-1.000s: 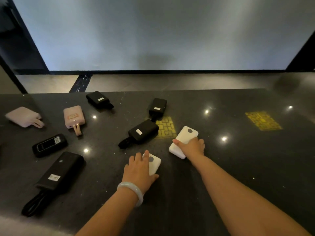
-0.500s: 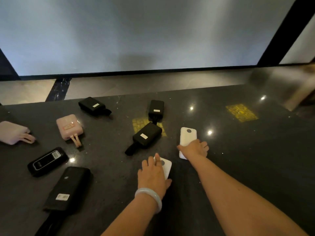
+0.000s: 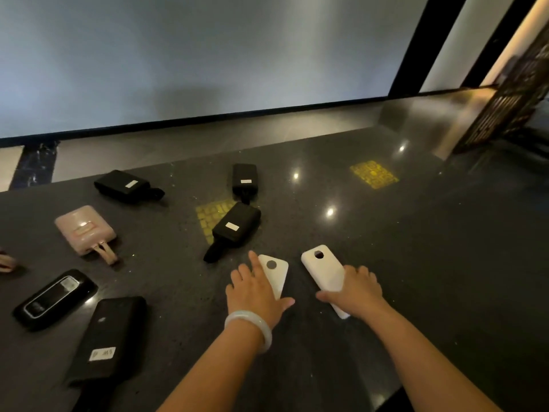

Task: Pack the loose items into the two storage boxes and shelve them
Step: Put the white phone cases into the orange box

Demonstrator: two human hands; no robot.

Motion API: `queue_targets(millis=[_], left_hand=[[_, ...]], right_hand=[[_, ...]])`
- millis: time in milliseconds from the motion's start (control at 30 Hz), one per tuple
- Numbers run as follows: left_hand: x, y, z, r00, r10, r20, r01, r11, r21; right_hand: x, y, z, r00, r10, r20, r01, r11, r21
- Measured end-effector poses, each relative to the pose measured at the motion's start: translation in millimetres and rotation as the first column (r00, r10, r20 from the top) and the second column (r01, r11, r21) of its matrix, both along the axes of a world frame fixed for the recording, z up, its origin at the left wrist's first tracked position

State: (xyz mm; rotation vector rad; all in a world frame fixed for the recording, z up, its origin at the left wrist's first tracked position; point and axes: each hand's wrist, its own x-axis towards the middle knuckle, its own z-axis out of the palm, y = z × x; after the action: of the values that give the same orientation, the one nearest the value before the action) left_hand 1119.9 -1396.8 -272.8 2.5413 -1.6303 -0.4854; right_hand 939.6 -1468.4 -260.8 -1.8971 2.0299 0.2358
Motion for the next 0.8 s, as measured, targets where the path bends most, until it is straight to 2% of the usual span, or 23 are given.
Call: queue_targets(millis=[133, 267, 367, 467, 633, 800], left_hand=[[-1, 4, -3, 0.998, 0.012, 0.056, -0.014, 0.999, 0.037], [2, 1, -3, 0.999, 0.013, 0.032, -0.015, 0.999, 0.044], [3, 0, -1, 0.999, 0.037, -0.029, -0.035, 0.998, 0.043], [-5, 2, 2, 0.991, 0.017, -0.133, -0.012, 0.999, 0.036], [-53, 5, 20, 0.936, -0.127, -0.329, 0.123, 0.992, -0.031], [-134, 6, 55, 0.837, -0.347, -0.424, 0.332, 0.937, -0.112]], right_hand=[[19, 7, 2, 1.000, -0.023, -0.019, 0.021, 0.996, -0.089], [20, 10, 4, 0.999, -0.030, -0.024, 0.027, 0.991, -0.133], [4, 18, 10, 0.998, -0.028, 0.055, 0.032, 0.998, -0.061], [-26, 37, 16, 0.981, -0.063, 0.183, 0.077, 0.995, -0.070], [-102, 65, 51, 0.978, -0.080, 0.194, 0.126, 0.964, -0.235], [-207, 103, 88, 0.952, -0.196, 0.235, 0.267, 0.906, -0.327]])
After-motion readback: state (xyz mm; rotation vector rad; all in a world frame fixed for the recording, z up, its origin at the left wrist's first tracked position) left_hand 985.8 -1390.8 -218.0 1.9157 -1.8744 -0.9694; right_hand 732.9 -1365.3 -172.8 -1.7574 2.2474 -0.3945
